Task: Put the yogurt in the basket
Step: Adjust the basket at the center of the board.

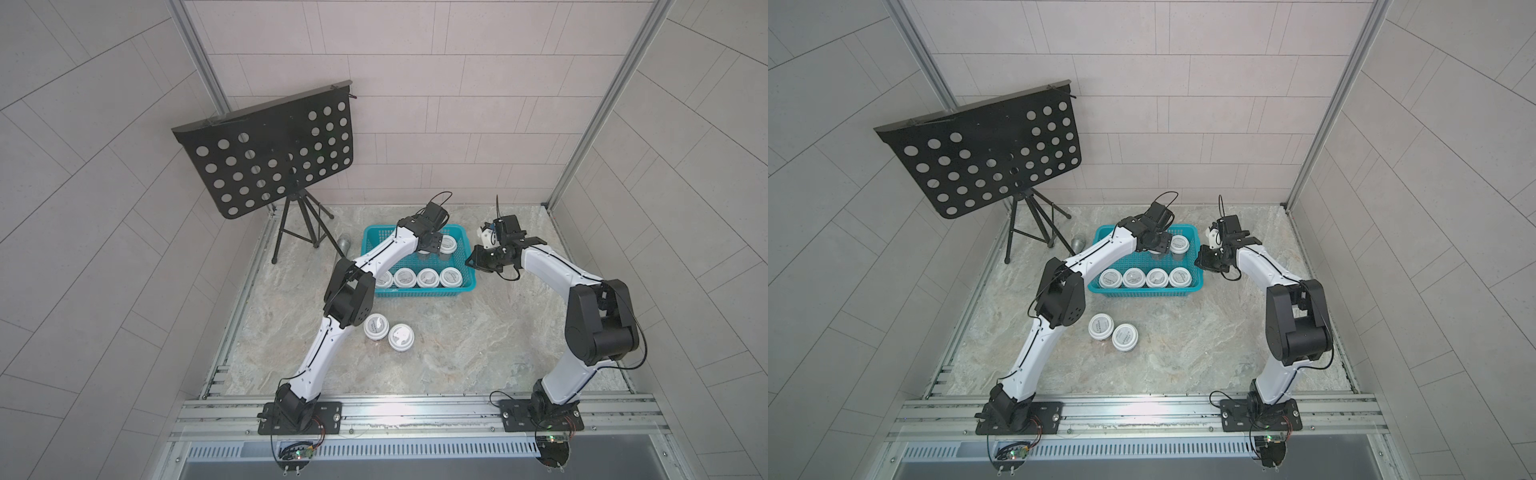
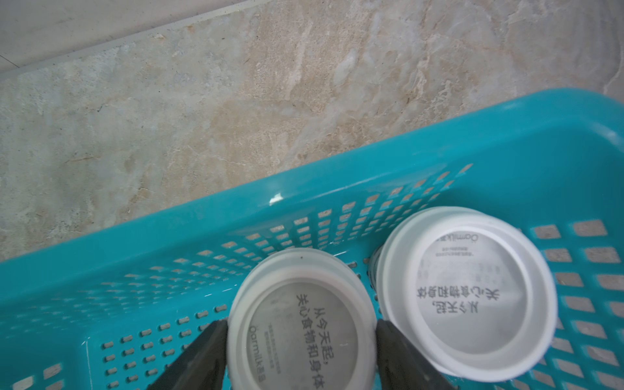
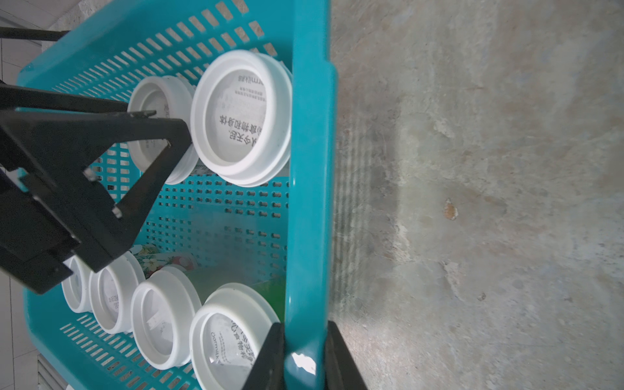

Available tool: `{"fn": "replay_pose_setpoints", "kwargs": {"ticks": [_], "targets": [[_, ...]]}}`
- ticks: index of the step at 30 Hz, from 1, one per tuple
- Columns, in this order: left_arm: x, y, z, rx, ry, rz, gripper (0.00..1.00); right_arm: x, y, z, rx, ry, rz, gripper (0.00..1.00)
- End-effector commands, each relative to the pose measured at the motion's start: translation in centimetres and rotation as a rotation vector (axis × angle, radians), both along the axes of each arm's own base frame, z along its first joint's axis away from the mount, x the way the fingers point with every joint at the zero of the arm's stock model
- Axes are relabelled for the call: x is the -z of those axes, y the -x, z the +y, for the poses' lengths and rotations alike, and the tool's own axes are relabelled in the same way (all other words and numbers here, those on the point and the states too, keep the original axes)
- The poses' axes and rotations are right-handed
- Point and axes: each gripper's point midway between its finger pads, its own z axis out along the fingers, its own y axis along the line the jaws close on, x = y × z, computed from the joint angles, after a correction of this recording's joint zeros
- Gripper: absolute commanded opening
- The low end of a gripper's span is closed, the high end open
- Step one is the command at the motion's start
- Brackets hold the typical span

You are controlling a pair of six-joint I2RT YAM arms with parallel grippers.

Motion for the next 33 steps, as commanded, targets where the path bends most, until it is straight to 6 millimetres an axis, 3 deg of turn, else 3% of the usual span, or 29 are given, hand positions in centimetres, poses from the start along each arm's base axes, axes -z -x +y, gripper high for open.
{"fn": "replay_pose_setpoints", "kwargs": {"ticks": [1,12,20,25,33], "targets": [[0.9,-0.3,0.7,-0.013,-0.026,0.018,0.79,0.9,0.5,0.5,-0.027,0.015,0.035,0.22],[-1.9,-0.2,-0.4,0.013,0.079,0.016,0.82,0.5,0.4,0.5,-0.026,0.013,0.026,0.23],[-7.7,0.7,0.2,0.037,0.135,-0.046,0.84,-0.8,-0.1,0.1,-0.024,0.042,-0.004,0.31],[-12.0,2.2,2.1,0.036,0.146,-0.101,0.86,-2.5,-0.5,-0.5,-0.025,0.084,-0.038,0.43],[-17.2,6.8,8.4,-0.026,0.205,-0.148,0.86,-6.1,0.5,-0.8,-0.076,0.132,-0.113,0.51]]}}
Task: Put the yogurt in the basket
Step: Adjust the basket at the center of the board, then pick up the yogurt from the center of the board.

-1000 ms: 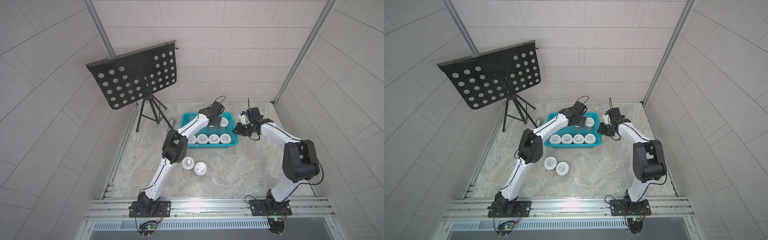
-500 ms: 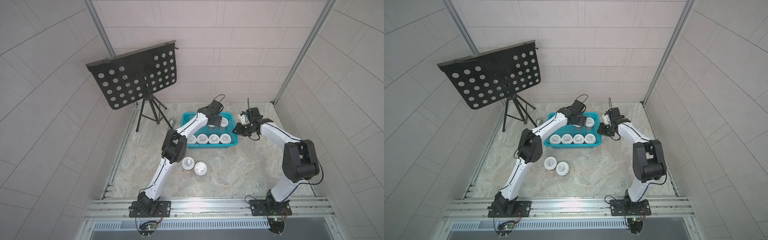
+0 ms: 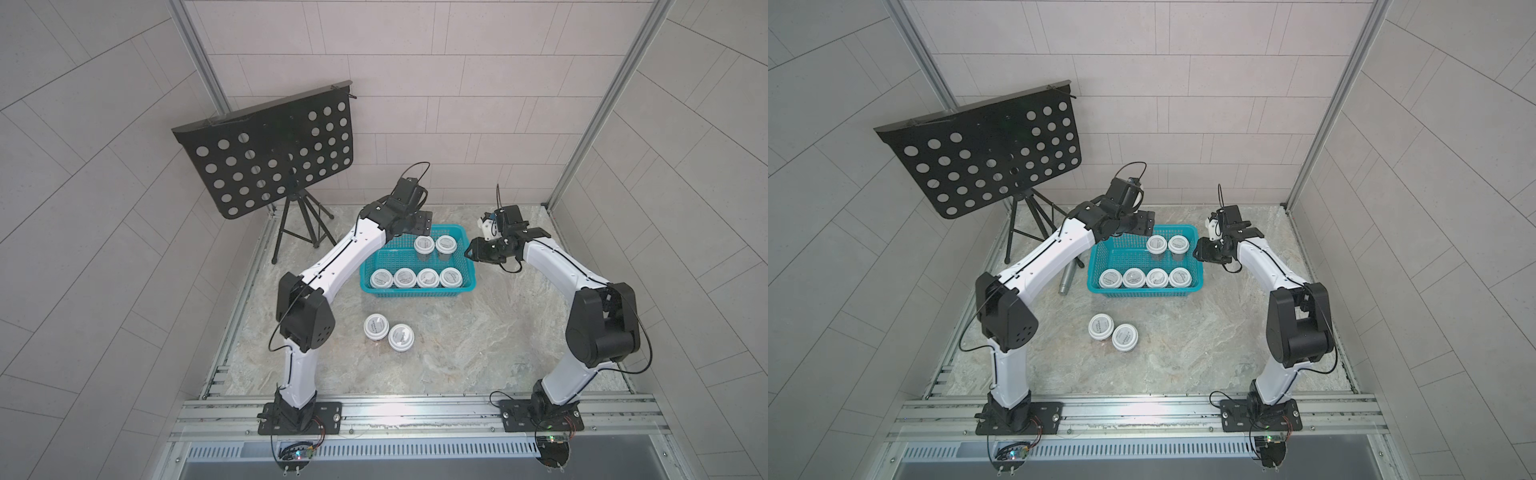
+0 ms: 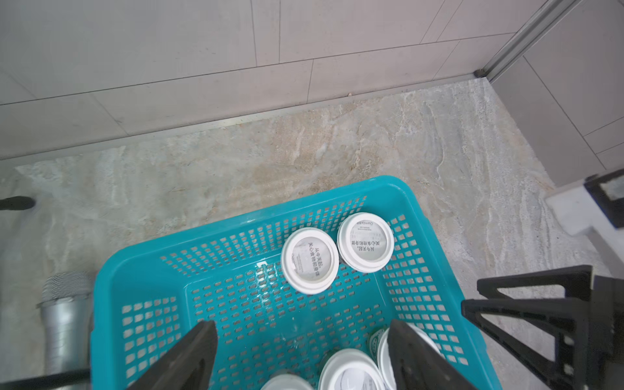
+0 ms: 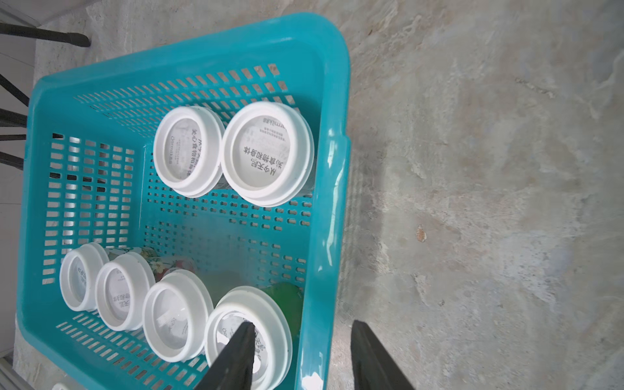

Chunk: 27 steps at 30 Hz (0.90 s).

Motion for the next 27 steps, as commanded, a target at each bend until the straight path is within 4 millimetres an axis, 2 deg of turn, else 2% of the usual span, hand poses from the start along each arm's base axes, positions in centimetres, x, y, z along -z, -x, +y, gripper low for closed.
{"fn": "replay_pose_setpoints", "kwargs": {"ticks": [1,3,8,12,17,22,27], "targets": [[-0.8,1.7,3.1,-0.042,0.021,-0.009,0.86,-2.4,1.6,0.0,-0.048,0.039,-0.040,0.51],[-1.8,2.8,5.1,-0.071,0.050,-0.036,0.86,-2.9,2.5,0.5,-0.082,0.047,-0.057,0.51],[-1.7,6.5,10.6,-0.156,0.078,-0.020,0.86,-3.9,5.4,2.1,-0.182,0.081,-0.093,0.51],[-0.4,9.6,13.9,-0.200,0.080,0.001,0.87,-4.2,8.2,4.5,-0.299,0.114,-0.116,0.52],[2.1,12.8,18.1,-0.275,0.063,0.017,0.87,-4.4,11.8,8.5,-0.468,0.147,-0.157,0.54],[4.4,14.7,20.6,-0.317,0.048,0.023,0.88,-4.5,14.8,12.2,-0.603,0.171,-0.193,0.57],[4.2,15.2,21.5,-0.341,0.041,0.003,0.87,-3.8,17.4,15.5,-0.724,0.196,-0.200,0.59]]}}
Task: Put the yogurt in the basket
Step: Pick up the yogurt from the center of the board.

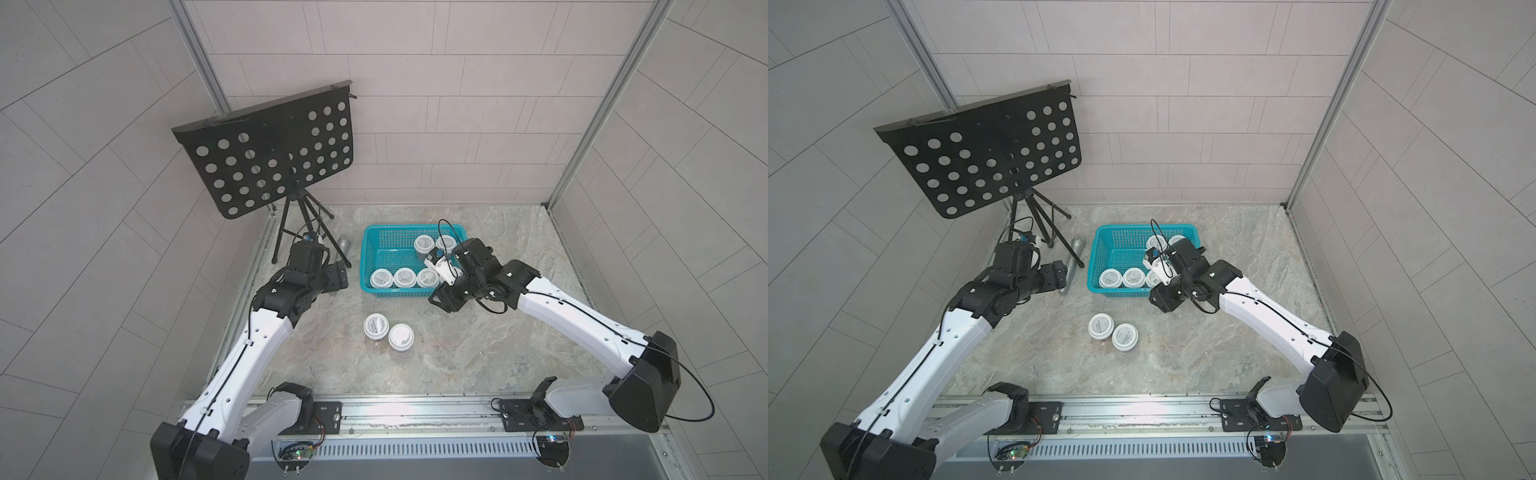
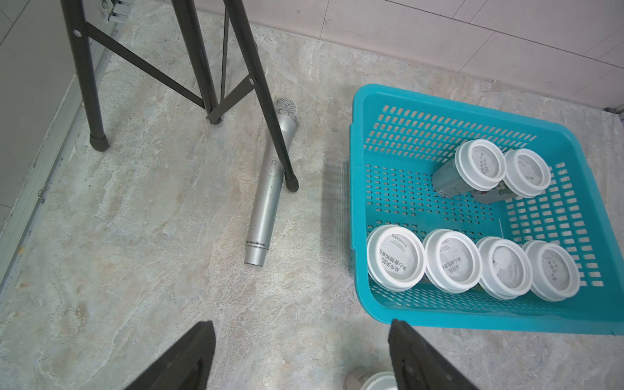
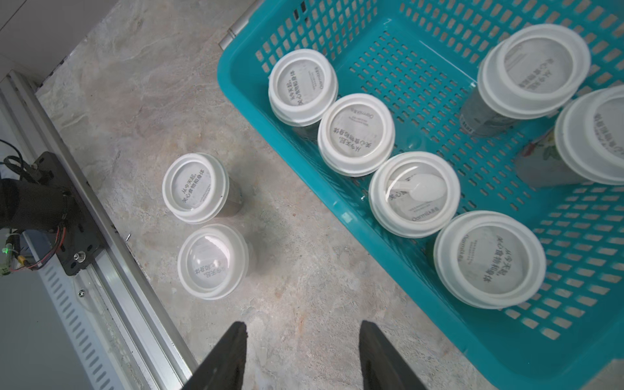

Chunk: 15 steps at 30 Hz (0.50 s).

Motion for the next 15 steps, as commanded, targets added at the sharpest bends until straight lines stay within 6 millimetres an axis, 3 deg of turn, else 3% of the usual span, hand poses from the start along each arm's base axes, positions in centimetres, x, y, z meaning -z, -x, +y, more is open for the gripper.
{"fn": "replay_pose_setpoints", "kwargs": {"ticks": [1,6,15], "targets": [[-0.5,0.2,0.6,-0.011,-0.013,-0.037,0.87,0.7,1.5,1.1,-0.060,0.052,-0.018,0.60],[-0.5,0.3,1.0,-0.024,-0.028,-0.039,0.88,2.3,3.7,3.7,-0.150,0.105,-0.018,0.65],[0.0,0.2,1.1,-0.026,-0.026,-0.019,0.88,5.0,5.4,6.8,-0.227,0.214,-0.028,0.75]]}}
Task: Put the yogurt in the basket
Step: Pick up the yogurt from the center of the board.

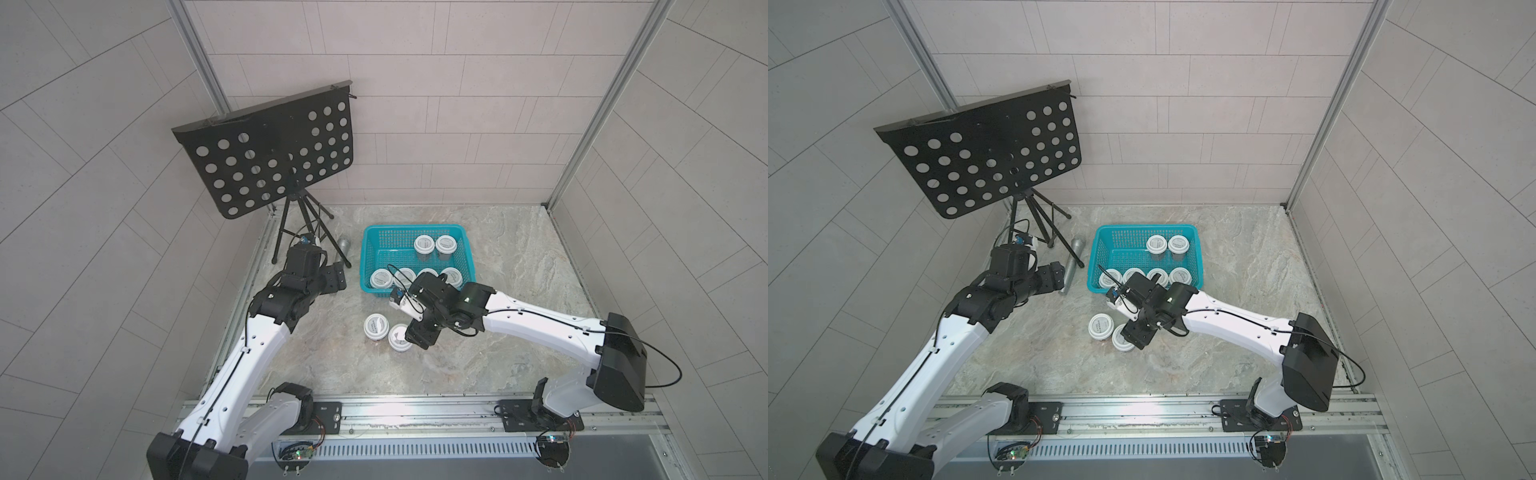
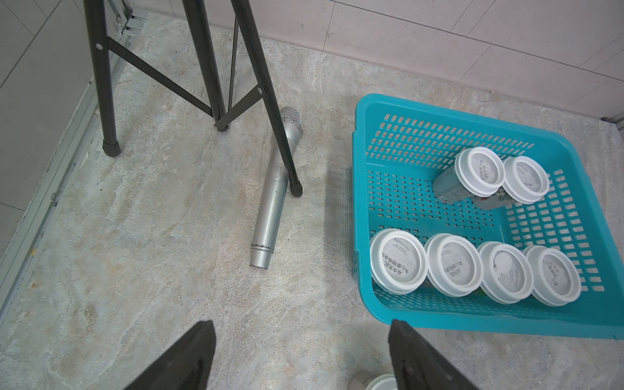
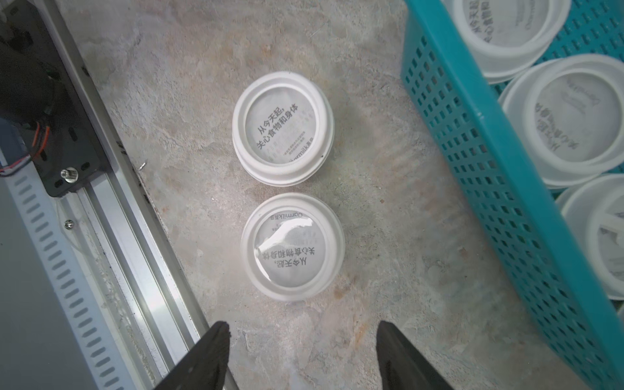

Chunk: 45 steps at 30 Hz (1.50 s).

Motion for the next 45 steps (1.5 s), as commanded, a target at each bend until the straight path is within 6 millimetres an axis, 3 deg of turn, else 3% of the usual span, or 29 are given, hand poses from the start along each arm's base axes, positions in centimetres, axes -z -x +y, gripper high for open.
{"fn": "replay_pose_setpoints", "kwargs": {"ticks": [1,27,45], "targets": [[0.3,-0.1,0.3,-0.002,-0.014,0.004,0.88,-0.3,-0.5,0.6,0.002,0.035,-0.054,0.76],[0.5,-0.2,0.3,0.004,0.001,0.012,0.88,3.4,-0.7,2.7,-0.004,0.171,-0.037,0.80],[0.4,-0.1,0.4,0.002,0.000,0.009,0.88,4.9,-0.7,2.7,0.003,0.210,-0.014,0.71]]}}
